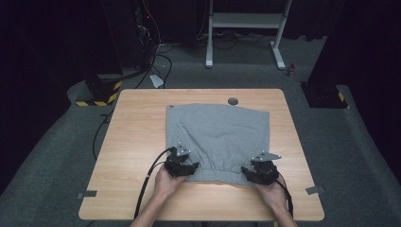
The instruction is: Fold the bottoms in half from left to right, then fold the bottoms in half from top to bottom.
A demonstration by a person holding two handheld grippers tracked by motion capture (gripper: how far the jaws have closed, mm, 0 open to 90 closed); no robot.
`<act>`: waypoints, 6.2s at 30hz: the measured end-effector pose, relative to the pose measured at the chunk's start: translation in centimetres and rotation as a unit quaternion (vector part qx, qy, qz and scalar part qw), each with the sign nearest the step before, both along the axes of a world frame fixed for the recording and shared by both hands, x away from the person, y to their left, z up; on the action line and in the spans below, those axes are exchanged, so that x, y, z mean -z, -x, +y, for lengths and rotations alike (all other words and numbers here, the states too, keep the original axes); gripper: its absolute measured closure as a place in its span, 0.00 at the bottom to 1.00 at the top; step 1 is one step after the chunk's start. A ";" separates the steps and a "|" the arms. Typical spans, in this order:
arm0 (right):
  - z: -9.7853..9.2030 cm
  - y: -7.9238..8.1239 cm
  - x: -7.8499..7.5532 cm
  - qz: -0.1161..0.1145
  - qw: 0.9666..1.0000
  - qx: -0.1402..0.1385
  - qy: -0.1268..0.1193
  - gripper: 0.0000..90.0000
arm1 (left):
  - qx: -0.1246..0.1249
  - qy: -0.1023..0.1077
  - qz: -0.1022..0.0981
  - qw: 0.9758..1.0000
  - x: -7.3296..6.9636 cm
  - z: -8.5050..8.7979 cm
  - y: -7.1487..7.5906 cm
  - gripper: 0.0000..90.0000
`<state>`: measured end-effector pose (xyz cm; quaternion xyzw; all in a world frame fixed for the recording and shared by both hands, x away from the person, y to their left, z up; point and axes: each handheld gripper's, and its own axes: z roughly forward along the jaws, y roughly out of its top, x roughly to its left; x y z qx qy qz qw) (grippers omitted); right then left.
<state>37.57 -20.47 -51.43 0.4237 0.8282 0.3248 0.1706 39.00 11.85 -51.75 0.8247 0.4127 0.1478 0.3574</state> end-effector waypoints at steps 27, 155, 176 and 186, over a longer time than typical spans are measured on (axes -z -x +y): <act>-2.8 2.0 -0.2 0.009 1.000 0.019 0.004 0.53 | 0.023 0.010 0.002 1.000 0.0 -2.5 2.0 0.44; 16.0 7.2 -0.1 -0.019 0.982 -0.187 -0.014 0.46 | -0.154 0.014 0.060 0.986 -0.8 5.4 -12.7 0.43; 16.7 7.9 0.4 -0.047 0.984 -0.170 0.032 0.54 | -0.146 -0.039 0.033 0.988 -0.8 2.9 -14.5 0.62; 16.2 7.9 0.3 -0.048 0.986 -0.154 0.043 0.63 | -0.139 -0.017 0.055 0.989 -1.0 3.0 -14.9 0.94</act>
